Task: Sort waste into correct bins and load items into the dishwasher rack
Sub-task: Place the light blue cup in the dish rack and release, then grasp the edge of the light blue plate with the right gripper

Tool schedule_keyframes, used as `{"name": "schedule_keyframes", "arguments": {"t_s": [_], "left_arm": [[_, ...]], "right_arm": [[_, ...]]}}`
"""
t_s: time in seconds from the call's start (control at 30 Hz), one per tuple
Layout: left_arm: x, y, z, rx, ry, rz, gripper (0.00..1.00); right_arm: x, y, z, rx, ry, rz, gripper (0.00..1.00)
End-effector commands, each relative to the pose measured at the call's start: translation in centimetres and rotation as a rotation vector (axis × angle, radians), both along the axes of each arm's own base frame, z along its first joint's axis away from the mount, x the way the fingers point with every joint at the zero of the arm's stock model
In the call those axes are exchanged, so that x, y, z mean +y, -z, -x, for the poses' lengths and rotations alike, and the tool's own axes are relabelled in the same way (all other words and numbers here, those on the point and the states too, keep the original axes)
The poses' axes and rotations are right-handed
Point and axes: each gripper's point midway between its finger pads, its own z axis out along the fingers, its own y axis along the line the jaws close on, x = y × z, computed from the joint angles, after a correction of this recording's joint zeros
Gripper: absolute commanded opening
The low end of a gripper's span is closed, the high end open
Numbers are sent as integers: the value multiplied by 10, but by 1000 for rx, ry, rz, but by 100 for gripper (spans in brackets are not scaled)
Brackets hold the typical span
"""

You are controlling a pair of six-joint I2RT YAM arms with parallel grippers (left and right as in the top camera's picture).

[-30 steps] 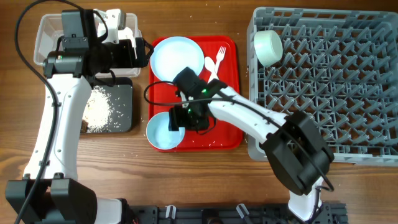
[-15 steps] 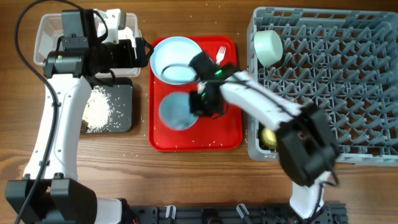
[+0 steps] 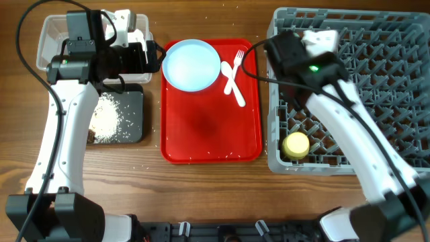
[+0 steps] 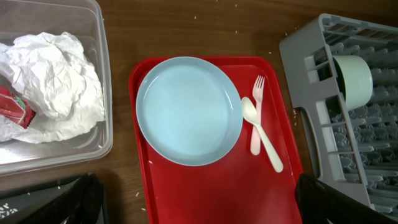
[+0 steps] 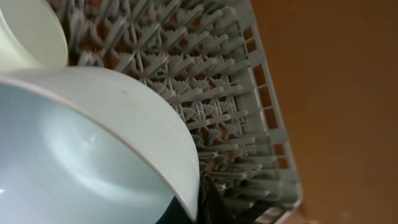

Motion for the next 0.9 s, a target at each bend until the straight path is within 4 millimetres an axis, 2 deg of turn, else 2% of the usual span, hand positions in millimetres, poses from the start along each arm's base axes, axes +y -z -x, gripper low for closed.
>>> {"name": "schedule_keyframes", "arguments": {"t_s": [0.0, 0.2, 0.43, 0.6, 0.73, 0.77, 0.87], "left_arm": [[1, -3, -2, -17, 9, -16, 100], [1, -3, -2, -17, 9, -15, 100], [1, -3, -2, -17, 9, -16, 100], [1, -3, -2, -17, 9, -15, 100], [1, -3, -2, -17, 9, -16, 100], [1, -3, -2, -17, 9, -15, 100], [1, -3, -2, -17, 9, -15, 100]], "right_arm": [[-4, 21, -17, 161, -64, 232, 4], [-2, 49, -36, 314, -139, 360, 4], [-37, 55, -47, 314, -59, 334, 4], [-32, 67, -49, 329, -73, 292, 4], [-19, 83, -52, 365, -106, 294, 4], [-14, 95, -51, 395, -121, 273, 4], [-7, 100, -50, 407, -140, 262, 4]]}}
